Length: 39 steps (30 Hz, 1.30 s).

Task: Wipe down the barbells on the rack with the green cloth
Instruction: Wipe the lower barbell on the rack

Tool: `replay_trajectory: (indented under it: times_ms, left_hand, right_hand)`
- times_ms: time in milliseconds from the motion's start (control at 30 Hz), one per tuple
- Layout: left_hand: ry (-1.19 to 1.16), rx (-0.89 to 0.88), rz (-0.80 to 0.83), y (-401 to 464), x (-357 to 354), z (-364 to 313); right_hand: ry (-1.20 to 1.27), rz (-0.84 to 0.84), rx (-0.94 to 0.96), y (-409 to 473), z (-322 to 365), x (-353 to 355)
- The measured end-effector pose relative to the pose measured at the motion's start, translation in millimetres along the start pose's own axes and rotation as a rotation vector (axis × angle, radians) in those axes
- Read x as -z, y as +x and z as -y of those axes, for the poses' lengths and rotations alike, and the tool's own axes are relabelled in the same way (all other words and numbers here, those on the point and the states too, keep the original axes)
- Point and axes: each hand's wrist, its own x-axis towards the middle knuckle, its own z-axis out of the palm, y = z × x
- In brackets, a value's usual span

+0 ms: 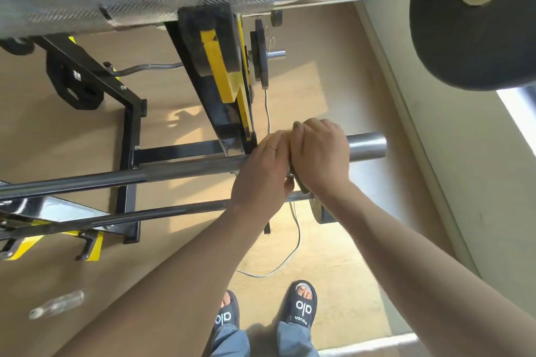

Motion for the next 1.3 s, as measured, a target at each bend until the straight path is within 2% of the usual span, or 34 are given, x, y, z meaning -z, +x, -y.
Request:
replay_trajectory:
  times_ms: [100, 233, 333, 433, 500, 567, 633, 667, 700, 767, 833, 867, 1033, 1167, 1300]
  left_hand:
    - [0.026, -0.011, 0.035, -1, 1, 1]
    - [0.068, -0.011, 0.020, -1, 2, 0]
    - [0.005, 0.014, 0.033, -2, 3, -1]
    - [-0.088, 0.040, 0.022, 0, 1, 0]
    - [-0.149, 0.057, -0.007, 1, -2, 1]
    - [-0.133, 0.085, 0.032, 1, 2, 1]
    - [-0.117, 0.090, 0.086, -1, 6, 1]
    - [-0.110, 0.091, 0.090, -2, 6, 1]
    - [-0.087, 0.087, 0.083, -2, 6, 2]
    - [-0.055, 0.082, 0.062, -3, 6, 1]
    - [-0.069, 0.091, 0.061, -3, 6, 1]
    - [-0.083, 0.097, 0.057, -3, 5, 1]
    - [-0.144, 0.077, 0.071, -2, 2, 4]
    - [-0.150, 0.083, 0.088, -4, 9, 3]
    - [-0.151, 0.064, 0.071, -5, 11, 3]
  right_hand:
    - [-0.093, 0.014, 0.133, -6, -39, 21]
    - [-0.246, -0.070, -0.124, -8, -89, 43]
    - [-0.254, -0.124, -0.258, -11, -72, 34]
    - [-0.229, -0.040, -0.189, -7, -8, 2]
    - [-0.107, -0.065, -0.209, -7, 19, -13]
    - [-0.002, -0.048, -0.110, -9, 12, -9]
    - [-0.044, 0.031, 0.092, -11, -17, 10]
    - [-0.107, 0.039, 0.129, -9, -37, 20]
    - [-0.184, 0.026, 0.097, -6, -57, 29]
    - [-0.277, -0.013, -0.087, -3, -84, 43]
    - [-0.290, -0.074, -0.254, -9, -81, 39]
    - [-0.280, -0.107, -0.268, -10, -69, 32]
    - [-0.090, -0.078, -0.103, -14, 15, -11]
    - [-0.132, -0.014, 0.114, -13, -30, 17]
    - [-0.280, -0.100, -0.170, -14, -73, 36]
